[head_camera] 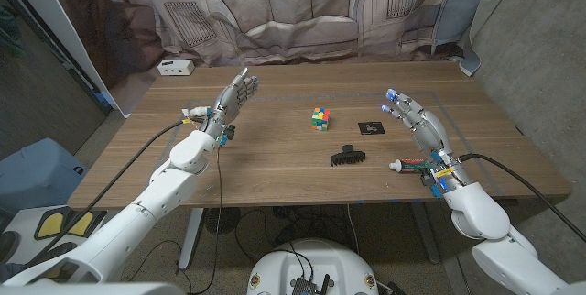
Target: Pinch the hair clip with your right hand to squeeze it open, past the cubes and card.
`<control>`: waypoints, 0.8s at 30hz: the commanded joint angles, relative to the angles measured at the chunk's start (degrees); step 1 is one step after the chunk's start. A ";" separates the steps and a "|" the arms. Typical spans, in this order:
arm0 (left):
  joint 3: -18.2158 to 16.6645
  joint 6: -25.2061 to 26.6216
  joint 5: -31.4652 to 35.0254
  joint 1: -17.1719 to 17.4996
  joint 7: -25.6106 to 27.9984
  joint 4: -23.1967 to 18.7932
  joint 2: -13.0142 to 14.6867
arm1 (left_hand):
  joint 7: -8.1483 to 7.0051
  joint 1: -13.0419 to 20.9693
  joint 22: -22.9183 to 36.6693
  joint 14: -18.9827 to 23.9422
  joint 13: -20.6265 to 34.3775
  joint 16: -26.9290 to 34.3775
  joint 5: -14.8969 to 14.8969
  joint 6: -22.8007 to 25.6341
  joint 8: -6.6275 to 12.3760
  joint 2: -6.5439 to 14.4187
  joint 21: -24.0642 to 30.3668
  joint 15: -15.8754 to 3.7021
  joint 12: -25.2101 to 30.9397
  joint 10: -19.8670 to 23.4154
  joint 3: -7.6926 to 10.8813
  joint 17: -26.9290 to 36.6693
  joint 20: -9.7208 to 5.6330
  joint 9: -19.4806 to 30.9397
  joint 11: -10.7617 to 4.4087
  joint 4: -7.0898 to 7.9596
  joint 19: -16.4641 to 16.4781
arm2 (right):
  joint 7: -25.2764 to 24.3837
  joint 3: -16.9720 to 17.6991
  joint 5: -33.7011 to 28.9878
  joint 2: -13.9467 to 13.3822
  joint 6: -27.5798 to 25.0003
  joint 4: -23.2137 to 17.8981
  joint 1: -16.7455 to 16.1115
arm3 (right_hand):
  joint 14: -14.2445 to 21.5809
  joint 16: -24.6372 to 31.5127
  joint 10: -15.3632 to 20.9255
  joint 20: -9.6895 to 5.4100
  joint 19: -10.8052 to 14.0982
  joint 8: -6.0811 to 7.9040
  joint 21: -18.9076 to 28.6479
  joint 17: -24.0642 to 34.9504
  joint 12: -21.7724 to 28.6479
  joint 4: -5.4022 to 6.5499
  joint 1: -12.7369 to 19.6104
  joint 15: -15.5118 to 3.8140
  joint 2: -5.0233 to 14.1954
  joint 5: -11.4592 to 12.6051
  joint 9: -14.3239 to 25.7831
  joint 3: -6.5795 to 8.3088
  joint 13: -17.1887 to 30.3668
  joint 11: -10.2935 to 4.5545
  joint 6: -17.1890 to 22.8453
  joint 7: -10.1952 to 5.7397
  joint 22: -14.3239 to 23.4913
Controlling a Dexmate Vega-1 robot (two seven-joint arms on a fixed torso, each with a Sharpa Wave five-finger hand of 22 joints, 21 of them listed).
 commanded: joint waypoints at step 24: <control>-0.49 -1.68 -0.49 0.18 -2.18 0.14 0.62 | -0.20 0.41 0.24 0.93 -0.01 -0.10 0.04 0.85 -0.22 0.30 -0.37 -0.10 -0.24 0.74 0.26 0.11 0.19 0.36 0.10 -0.45 0.73 | -6.89 4.83 -22.72 2.87 -4.20 -5.40 -4.61 | 2.58 -0.22 2.38 -0.52 2.64 0.08 -0.28 0.15 -0.29 -0.23 2.40 -1.26 0.19 0.08 0.17 0.93 0.08 -4.73 1.03 -2.87 0.28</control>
